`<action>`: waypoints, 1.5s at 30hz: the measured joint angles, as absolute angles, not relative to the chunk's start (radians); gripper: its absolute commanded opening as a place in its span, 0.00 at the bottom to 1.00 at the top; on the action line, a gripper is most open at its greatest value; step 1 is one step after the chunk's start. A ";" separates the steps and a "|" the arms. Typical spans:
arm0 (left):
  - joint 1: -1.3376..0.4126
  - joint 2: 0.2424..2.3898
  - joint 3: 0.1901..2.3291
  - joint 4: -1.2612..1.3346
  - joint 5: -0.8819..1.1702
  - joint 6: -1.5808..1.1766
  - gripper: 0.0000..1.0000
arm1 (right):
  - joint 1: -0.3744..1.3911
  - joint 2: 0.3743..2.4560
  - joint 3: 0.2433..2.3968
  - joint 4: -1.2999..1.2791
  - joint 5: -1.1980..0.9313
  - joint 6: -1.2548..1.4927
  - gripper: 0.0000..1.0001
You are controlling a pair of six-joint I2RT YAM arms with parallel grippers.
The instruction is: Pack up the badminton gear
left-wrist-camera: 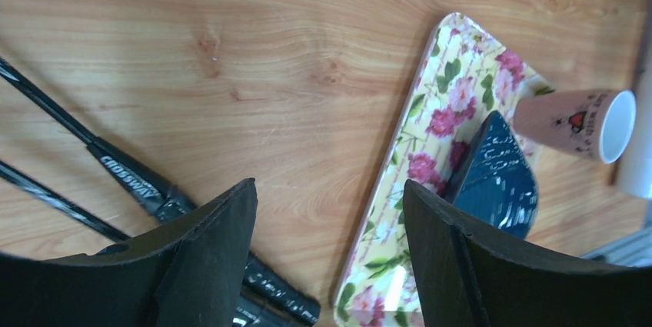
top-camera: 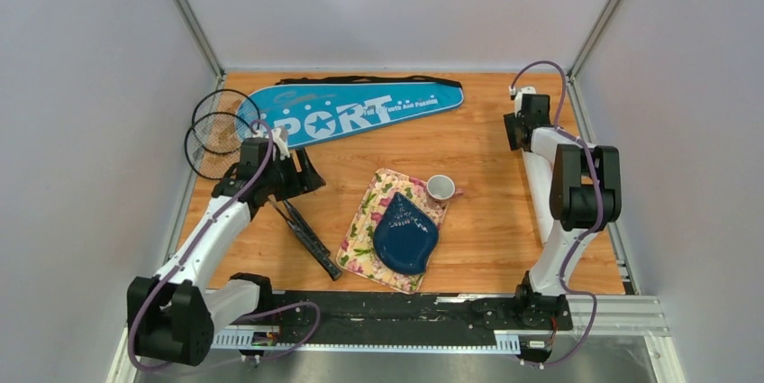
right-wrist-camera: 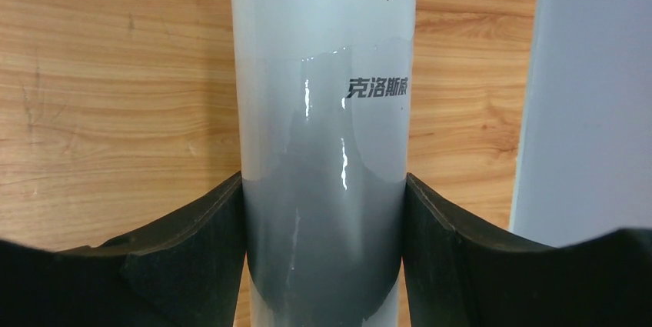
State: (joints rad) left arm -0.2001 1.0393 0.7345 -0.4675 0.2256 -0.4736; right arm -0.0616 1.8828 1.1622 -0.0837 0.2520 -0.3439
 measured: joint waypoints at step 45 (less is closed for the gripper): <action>-0.123 1.415 0.621 0.251 0.557 -0.960 0.73 | 0.049 2.525 2.086 -0.240 -0.195 0.712 0.66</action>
